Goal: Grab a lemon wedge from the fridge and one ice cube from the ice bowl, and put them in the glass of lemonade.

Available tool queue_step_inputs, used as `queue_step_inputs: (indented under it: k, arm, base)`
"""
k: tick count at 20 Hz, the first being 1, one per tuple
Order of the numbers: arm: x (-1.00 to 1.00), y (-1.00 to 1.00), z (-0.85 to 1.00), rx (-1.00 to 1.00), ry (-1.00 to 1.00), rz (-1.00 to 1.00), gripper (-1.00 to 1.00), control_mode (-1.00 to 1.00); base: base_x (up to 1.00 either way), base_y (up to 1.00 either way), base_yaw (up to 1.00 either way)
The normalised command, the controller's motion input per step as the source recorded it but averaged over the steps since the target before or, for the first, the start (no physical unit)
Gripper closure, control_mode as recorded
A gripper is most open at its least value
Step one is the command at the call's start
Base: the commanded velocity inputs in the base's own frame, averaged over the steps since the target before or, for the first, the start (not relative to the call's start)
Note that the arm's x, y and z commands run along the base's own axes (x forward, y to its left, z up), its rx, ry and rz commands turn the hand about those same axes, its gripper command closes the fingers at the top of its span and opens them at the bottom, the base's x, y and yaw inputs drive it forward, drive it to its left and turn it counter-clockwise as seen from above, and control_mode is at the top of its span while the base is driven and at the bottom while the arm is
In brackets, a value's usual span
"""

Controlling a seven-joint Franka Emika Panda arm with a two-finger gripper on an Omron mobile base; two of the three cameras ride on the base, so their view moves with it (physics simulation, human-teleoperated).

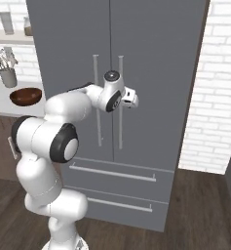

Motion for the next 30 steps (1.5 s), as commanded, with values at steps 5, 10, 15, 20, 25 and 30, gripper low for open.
queue_step_inputs:
  k: [5,10,15,20,25,30]
  arm:
    - [0.13,0.0,-0.01,0.0,-0.1,0.0,-1.0,-1.0]
    - [0.16,0.0,0.0,0.0,-0.05,0.0,1.0,-1.0]
    - [0.11,0.0,0.0,0.0,-0.04,0.0,1.0,-1.0]
    - [0.01,0.0,0.0,0.0,-0.01,0.0,1.0,-1.0]
    - [0.1,-0.16,0.0,0.0,0.0,0.0,1.0,-1.0]
    - [-0.32,-0.6,0.0,0.0,0.0,-0.03,1.0,-1.0]
  base:
    - [0.0,0.0,0.0]
    - [0.0,0.0,0.0]
    - [0.0,0.0,0.0]
    - [0.0,0.0,0.0]
    - [0.0,0.0,0.0]
    - [0.0,0.0,0.0]
